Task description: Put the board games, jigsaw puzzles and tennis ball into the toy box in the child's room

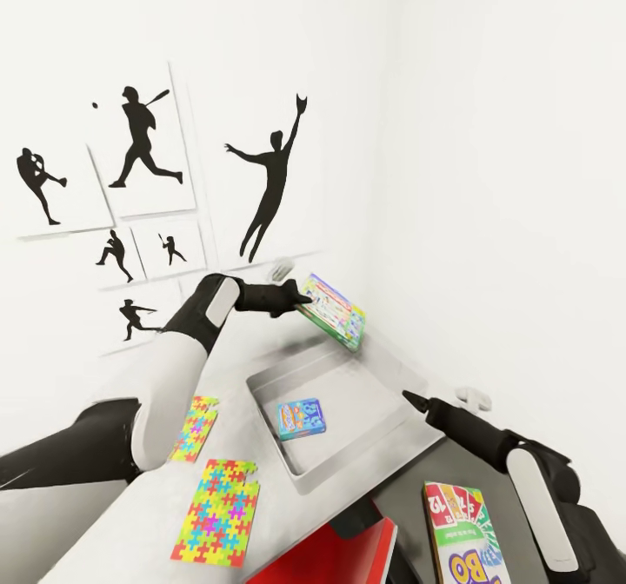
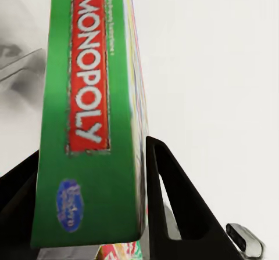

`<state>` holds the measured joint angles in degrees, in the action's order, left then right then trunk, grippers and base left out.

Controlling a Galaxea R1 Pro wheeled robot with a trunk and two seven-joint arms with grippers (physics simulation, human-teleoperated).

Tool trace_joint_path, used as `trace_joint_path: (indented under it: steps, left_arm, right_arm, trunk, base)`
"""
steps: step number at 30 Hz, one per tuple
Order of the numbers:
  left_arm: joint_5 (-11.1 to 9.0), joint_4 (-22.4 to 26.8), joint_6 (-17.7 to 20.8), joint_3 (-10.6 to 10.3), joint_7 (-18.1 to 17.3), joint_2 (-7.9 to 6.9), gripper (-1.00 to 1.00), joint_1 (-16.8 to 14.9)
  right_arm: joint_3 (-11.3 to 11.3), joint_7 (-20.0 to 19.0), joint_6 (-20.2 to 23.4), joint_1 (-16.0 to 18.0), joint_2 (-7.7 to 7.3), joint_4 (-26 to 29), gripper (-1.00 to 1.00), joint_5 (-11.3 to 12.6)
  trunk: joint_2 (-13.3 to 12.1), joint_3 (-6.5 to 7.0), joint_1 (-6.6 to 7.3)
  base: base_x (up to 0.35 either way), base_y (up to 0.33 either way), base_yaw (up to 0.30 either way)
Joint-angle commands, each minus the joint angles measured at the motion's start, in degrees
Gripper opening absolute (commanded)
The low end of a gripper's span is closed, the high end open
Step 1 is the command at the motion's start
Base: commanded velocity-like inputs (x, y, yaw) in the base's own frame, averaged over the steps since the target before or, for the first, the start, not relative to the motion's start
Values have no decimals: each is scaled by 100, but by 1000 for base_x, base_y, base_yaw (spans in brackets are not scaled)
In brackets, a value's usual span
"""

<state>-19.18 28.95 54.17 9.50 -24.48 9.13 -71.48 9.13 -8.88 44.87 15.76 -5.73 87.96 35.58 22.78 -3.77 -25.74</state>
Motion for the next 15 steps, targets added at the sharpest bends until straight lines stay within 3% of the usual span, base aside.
trace_joint_path:
  steps: [1, 8, 15]
  left_arm:
    - [31, -60, 22, 54, 16, 46, -100, -11]
    - [44, -264, 14, 44, 86, 87, -100, -14]
    - [45, -617, -5, 33, 93, 87, -100, -15]
  right_arm:
    - [52, -105, 34, 6, 1, 32, 100, -25]
    - [232, -714, 31, 6, 1, 77, 100, -29]
    - [763, -1079, 54, 6, -7, 81, 100, -25]
  trunk:
    - [14, -16, -4]
    - [14, -41, -4]
    - [14, -71, -4]
  base:
    - [0, 0, 0]
    - [0, 0, 0]
    - [0, 0, 0]
